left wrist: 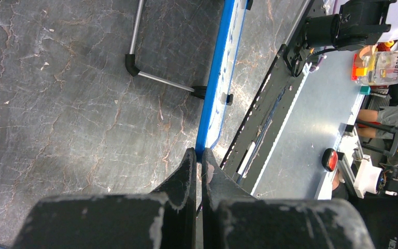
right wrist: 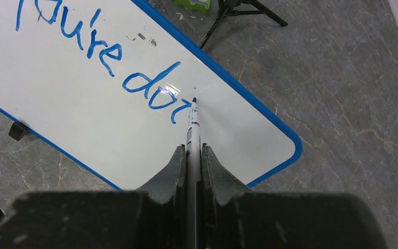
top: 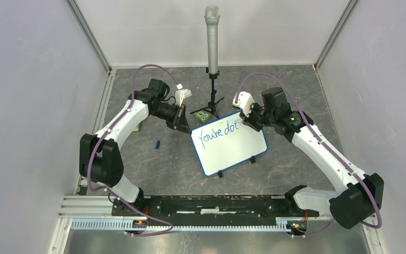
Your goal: Write a sentence on the whiteboard
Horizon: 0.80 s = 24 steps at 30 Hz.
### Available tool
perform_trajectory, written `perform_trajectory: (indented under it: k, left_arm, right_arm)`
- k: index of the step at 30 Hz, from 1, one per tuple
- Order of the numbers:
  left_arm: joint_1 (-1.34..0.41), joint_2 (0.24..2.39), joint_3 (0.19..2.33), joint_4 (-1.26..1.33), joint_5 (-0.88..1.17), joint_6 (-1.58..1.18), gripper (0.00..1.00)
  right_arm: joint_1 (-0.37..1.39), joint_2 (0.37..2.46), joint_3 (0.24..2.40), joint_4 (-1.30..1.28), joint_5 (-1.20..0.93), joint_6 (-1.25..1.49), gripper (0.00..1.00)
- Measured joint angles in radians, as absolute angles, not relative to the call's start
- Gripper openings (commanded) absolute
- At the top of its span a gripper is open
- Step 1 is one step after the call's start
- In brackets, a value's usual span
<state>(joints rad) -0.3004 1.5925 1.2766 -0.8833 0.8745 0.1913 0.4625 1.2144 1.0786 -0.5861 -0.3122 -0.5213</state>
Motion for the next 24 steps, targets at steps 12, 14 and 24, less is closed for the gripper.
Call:
perform_trajectory:
  k: [12,14,24]
  left_arm:
    - [-0.3,1.592,1.276,-0.884,0.875,0.191,0.02]
    - [-0.3,1.592,1.276,-0.884,0.875,0.191,0.03]
    - [-0.3,1.592,1.276,-0.883,0.875,0.191,0.03]
  right_arm:
    - [0.463,1.207,1.079,-0.599,-0.309,-0.523,0.0]
    - [0.463,1.192,1.079,-0.607,-0.305,-0.526,0.0]
    - [0.463,1.166,1.07,-0.607,-0.287,-0.53,0.0]
